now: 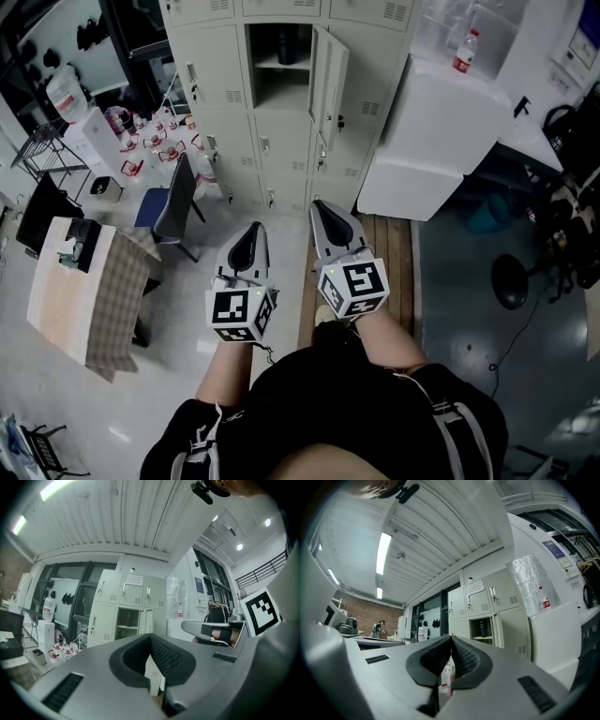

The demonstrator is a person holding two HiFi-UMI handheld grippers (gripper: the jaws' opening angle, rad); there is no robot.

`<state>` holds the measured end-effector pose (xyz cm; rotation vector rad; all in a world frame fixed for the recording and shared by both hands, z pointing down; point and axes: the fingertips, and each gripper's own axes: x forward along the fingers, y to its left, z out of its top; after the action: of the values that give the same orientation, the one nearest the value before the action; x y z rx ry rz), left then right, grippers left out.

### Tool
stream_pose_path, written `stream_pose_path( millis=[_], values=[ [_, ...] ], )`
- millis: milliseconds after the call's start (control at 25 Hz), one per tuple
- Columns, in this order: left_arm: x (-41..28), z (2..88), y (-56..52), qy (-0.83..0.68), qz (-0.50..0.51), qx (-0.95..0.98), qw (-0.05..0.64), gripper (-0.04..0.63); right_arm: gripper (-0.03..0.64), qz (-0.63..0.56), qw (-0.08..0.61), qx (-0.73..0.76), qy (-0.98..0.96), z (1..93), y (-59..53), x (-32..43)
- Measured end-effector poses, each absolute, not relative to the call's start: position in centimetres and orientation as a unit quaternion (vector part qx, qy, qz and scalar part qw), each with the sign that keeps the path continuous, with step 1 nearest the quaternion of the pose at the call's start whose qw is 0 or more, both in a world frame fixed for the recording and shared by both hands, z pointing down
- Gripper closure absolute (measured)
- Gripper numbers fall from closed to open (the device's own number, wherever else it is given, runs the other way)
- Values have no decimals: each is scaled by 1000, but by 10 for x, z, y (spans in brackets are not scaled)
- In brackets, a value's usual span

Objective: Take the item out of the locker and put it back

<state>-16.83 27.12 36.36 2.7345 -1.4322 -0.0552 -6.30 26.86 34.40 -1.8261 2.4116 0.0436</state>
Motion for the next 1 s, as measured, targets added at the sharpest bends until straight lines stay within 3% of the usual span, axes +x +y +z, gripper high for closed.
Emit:
stream_pose_path(
  millis=[360,1000],
  values=[
    [-149,379,175,-472,-18,881,14,583,601,34,68,-597,799,352,166,-45],
    [-58,359,-118,-502,-25,864,18,583,601,28,71,-571,817,331,-135,34]
  ],
)
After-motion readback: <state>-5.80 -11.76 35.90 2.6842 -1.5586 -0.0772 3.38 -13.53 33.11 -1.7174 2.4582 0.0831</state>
